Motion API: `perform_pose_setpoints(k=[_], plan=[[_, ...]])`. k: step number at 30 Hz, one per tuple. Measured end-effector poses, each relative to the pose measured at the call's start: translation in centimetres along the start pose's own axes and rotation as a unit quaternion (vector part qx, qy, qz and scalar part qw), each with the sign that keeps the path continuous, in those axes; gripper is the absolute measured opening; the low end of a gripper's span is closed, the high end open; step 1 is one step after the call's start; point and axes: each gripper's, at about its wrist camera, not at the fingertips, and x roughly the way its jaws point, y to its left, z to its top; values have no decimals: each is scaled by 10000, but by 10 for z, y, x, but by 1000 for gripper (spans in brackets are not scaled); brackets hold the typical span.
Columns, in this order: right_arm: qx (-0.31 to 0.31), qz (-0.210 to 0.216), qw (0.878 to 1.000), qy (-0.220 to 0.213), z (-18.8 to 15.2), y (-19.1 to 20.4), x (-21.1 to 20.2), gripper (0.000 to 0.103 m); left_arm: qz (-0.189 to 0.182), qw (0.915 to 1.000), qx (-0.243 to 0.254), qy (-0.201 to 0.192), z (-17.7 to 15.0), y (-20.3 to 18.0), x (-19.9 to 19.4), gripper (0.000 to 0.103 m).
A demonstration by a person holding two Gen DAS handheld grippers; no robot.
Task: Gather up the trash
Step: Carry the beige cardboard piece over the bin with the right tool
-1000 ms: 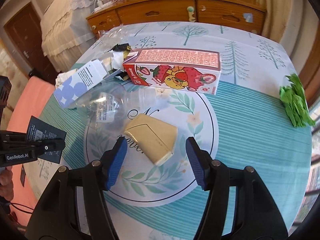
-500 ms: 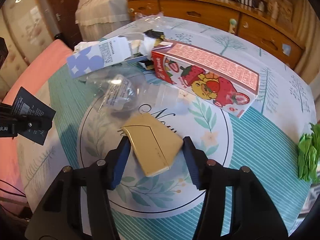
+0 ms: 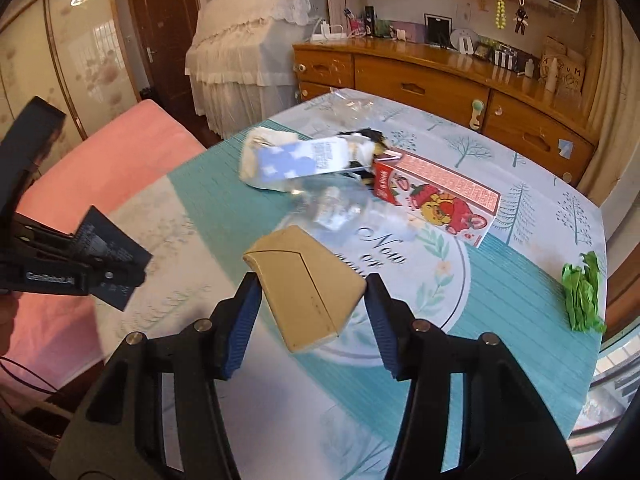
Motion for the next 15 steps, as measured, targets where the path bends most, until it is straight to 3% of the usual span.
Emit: perform_pose_setpoints(k=[10,15], plan=[[531,-232,9983,-92,-56,140,-74,50,-373,9970,640,-231,-98,63,-63,8],[916,-407,9949,-79,-104,211,-91,50,-351,9940,1023,-170,-154,99,-67,8]])
